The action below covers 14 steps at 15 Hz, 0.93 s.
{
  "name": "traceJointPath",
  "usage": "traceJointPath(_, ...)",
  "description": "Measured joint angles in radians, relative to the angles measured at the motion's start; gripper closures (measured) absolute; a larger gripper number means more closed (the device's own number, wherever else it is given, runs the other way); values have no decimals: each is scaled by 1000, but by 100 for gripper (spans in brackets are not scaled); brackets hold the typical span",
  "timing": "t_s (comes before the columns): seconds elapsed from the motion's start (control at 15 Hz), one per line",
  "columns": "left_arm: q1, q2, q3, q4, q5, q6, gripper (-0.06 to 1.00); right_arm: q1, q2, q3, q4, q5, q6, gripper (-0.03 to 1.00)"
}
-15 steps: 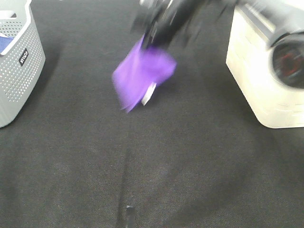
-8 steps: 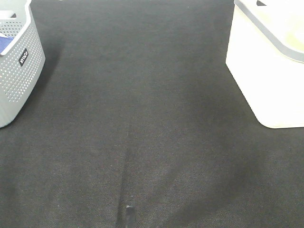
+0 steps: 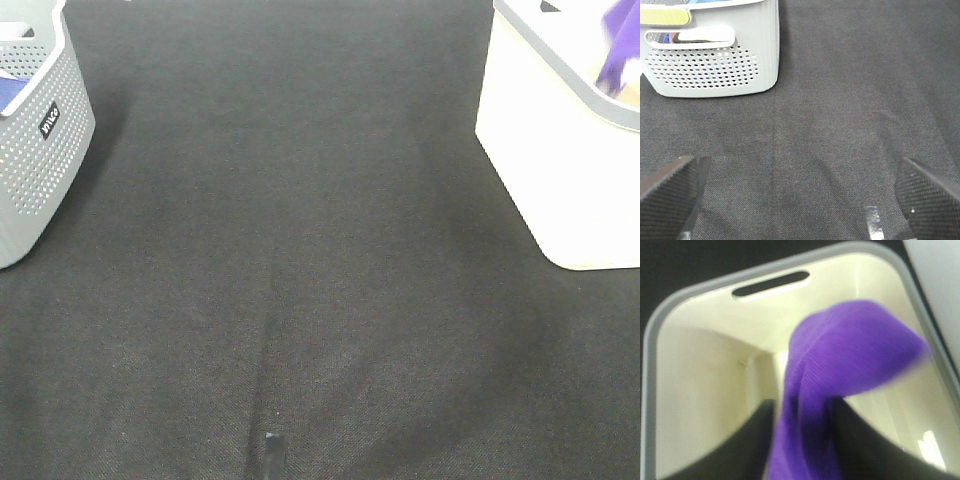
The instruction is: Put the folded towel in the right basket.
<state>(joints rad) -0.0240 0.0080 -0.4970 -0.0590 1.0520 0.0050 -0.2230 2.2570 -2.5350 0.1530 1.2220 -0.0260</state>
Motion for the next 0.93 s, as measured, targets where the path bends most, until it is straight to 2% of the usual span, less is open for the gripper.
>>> traceJointPath(0.07,0,0,0,1,0,0,-5,0,12,21,-3,0,-1,22)
traceJointPath(0.13,0,0,0,1,0,0,-5,0,16,26,-3,0,-1,10)
traceJointPath(0.2,0,0,0,1,0,0,-5,0,17,27,-3,0,-2,4)
traceJointPath(0.33,0,0,0,1,0,0,-5,0,17,27,38,-1,-15,0)
traceJointPath(0.47,0,0,0,1,0,0,-5,6,16,27,143,-1,-70,-1)
traceJointPath(0.53,0,0,0,1,0,0,-5,50,0,27,138,-1,-80,-1)
traceJointPath(0.73,0,0,0,1,0,0,-5,207,-66,27,-31,-1,-42,-1)
traceJointPath(0.8,0,0,0,1,0,0,-5,207,-66,27,-31,-1,-42,-1)
traceJointPath(0.93,0,0,0,1,0,0,-5,270,-116,33,-80,-1,-32,-1)
